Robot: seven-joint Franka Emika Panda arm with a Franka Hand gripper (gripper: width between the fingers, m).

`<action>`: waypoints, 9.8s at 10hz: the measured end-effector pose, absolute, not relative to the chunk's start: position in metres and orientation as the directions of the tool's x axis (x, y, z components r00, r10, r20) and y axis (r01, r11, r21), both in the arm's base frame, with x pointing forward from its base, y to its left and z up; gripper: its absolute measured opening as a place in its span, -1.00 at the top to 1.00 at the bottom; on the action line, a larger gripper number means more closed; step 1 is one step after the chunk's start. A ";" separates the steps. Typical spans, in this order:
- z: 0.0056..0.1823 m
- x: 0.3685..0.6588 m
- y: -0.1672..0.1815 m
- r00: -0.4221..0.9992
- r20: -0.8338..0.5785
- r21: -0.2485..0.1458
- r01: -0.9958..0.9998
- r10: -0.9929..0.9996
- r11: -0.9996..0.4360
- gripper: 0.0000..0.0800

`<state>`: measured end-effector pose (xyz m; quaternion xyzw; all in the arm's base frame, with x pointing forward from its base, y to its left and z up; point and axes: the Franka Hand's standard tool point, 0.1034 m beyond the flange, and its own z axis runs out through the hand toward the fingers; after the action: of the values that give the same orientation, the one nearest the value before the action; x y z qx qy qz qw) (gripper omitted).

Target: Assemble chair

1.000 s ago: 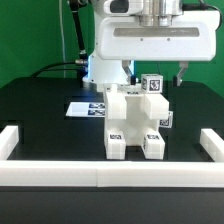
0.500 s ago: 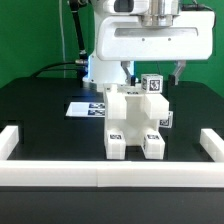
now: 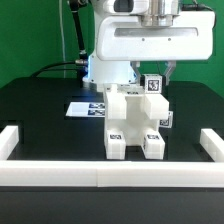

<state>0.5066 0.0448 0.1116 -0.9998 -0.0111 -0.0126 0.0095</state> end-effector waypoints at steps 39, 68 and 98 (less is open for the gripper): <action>0.112 0.508 0.047 0.995 0.027 -0.003 0.092 0.092 -0.996 -0.54; 0.112 0.509 0.055 0.735 -0.011 -0.058 -0.678 -0.678 -0.733 -0.62; 0.111 0.512 0.062 0.388 -0.017 -0.070 -0.920 -0.922 -0.386 0.28</action>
Offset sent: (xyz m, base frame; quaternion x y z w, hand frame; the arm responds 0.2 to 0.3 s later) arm -0.0007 -0.0012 0.0002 0.0110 -0.0007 0.2248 0.9743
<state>0.5118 0.0618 0.1110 -0.8323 0.5531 -0.0121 0.0340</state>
